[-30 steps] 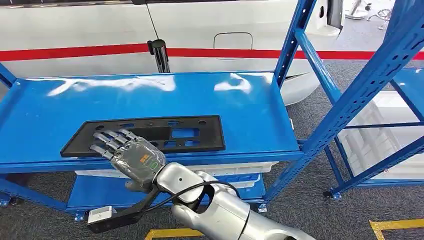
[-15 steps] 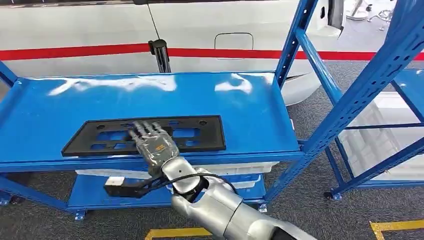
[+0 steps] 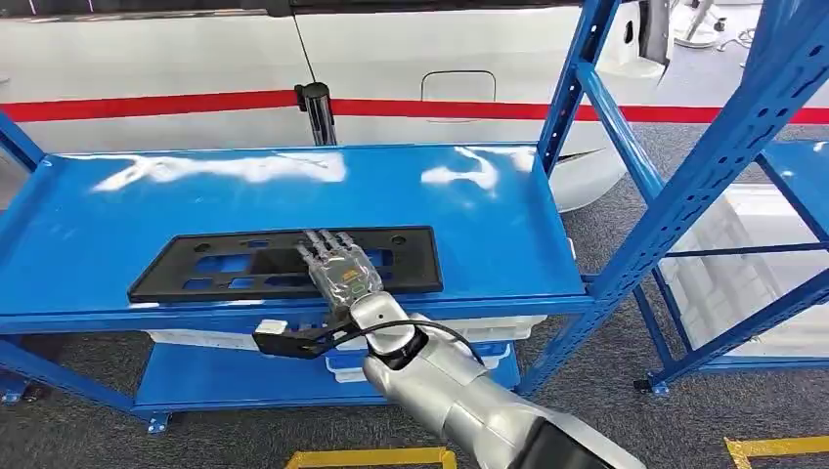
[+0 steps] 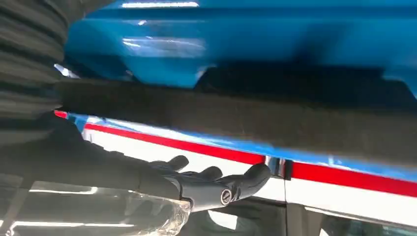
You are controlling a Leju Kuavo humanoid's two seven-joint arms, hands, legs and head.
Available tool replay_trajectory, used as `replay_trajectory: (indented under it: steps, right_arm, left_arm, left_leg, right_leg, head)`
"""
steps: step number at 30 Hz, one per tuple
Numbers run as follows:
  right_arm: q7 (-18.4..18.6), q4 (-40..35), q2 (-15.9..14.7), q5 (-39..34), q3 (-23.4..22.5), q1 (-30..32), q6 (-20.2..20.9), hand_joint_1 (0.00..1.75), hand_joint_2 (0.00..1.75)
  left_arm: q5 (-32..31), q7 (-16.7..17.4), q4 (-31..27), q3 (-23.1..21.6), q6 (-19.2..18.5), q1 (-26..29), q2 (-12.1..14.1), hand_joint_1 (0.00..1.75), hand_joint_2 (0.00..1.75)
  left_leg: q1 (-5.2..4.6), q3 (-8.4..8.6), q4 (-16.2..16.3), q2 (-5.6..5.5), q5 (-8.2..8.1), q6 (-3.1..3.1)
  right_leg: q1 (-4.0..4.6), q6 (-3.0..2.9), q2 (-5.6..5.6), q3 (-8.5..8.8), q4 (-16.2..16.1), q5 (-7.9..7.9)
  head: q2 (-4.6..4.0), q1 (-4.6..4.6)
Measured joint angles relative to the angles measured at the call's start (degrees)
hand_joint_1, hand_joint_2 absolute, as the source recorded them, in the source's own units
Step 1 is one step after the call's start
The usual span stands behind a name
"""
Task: Take the parts from the cabinet and place them on the table.
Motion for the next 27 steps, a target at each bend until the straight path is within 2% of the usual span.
replay_trajectory:
  steps: [6,7,10,11,12,13,16,17,19,21,27]
  right_arm:
    - [0.44,1.27,0.0,0.79,-0.04,-0.61,-0.35,0.0,1.75]
    - [0.44,1.38,0.0,0.79,-0.04,-0.66,-0.37,0.12,1.75]
    - [0.44,1.64,0.0,0.77,-0.09,-0.81,-0.55,0.14,1.75]
    - [0.42,1.71,0.0,0.75,-0.13,-0.83,-0.57,0.42,1.75]
    - [0.41,1.73,0.0,0.72,-0.18,-0.83,-0.57,0.93,1.75]
    - [0.37,1.75,0.0,0.63,-0.22,-0.83,-0.55,0.93,1.75]
    - [0.28,1.69,0.02,0.18,-0.2,-0.76,-0.04,1.34,1.75]
    - [0.28,1.64,0.02,0.02,-0.17,-0.7,0.09,1.43,1.75]
    - [0.26,1.38,0.02,-0.5,-0.11,-0.5,0.13,1.45,1.75]
    - [0.26,1.16,0.02,-1.11,0.0,-0.43,0.2,1.55,1.75]
    - [0.22,-0.76,0.04,-2.88,0.48,-0.12,0.77,1.55,1.75]
  left_arm:
    - [0.42,-0.24,0.0,1.22,0.44,-0.01,-0.13,0.0,0.0]
    - [0.42,-0.26,0.0,1.22,0.48,-0.01,-0.13,0.0,0.0]
    - [0.42,-0.24,0.0,1.27,0.57,-0.01,-0.13,0.0,0.0]
    - [0.42,-0.26,0.02,1.27,0.57,-0.01,-0.13,0.0,0.0]
    - [0.42,-0.26,0.0,1.27,0.57,-0.01,-0.15,0.0,0.0]
    - [0.44,-0.29,0.0,1.31,0.57,-0.01,-0.15,0.0,0.0]
    - [0.68,-0.44,0.0,1.73,0.72,-0.02,-0.17,0.0,0.0]
    - [0.7,-0.46,0.0,1.88,0.74,-0.02,-0.2,0.0,0.0]
    - [0.87,-0.59,0.0,2.32,0.92,-0.02,-0.22,0.0,0.0]
    - [1.27,-0.64,0.0,2.6,1.03,-0.03,-0.26,0.0,0.0]
    - [1.53,-0.66,0.02,3.45,1.73,-0.04,-0.55,0.0,0.0]
  left_leg:
    - [-0.06,0.02,0.01,0.0,0.11,0.15]
    - [-0.08,0.02,0.01,0.0,0.11,0.17]
    - [-0.11,0.02,0.01,-0.08,0.15,0.23]
    - [-0.11,0.01,0.01,-0.14,0.21,0.31]
    - [-0.11,0.0,0.01,-0.18,0.22,0.33]
    - [-0.11,-0.01,0.01,-0.23,0.23,0.34]
    - [-0.11,-0.02,0.01,-0.23,0.26,0.36]
    - [-0.11,-0.01,0.01,-0.23,0.27,0.35]
    - [-0.11,-0.03,0.01,-0.23,0.31,0.32]
    - [-0.11,-0.1,0.01,-0.23,0.37,0.27]
    - [-0.06,-0.41,0.01,-0.21,0.51,0.18]
  right_leg:
    - [-0.05,0.08,-0.03,0.04,0.0,0.08]
    - [-0.07,0.09,-0.03,0.05,0.0,0.09]
    - [-0.09,0.08,-0.08,0.04,0.0,0.08]
    - [-0.09,0.08,-0.11,0.05,0.0,0.09]
    - [-0.09,0.08,-0.14,0.05,0.0,0.09]
    - [-0.09,0.08,-0.17,0.05,0.0,0.1]
    - [-0.08,0.1,-0.18,0.05,0.0,0.16]
    - [-0.08,0.15,-0.18,0.05,0.0,0.23]
    - [-0.08,0.07,-0.18,0.02,0.0,0.28]
    - [-0.07,0.06,-0.18,-0.05,0.0,0.32]
    - [-0.06,0.02,-0.15,-0.21,0.01,0.57]
  head:
    - [0.0,0.0]
    - [0.0,0.0]
    - [0.0,0.0]
    - [0.0,0.0]
    - [0.0,0.0]
    - [0.0,0.0]
    - [0.0,0.0]
    - [0.0,0.0]
    - [0.0,0.0]
    - [0.0,0.0]
    - [0.0,0.02]
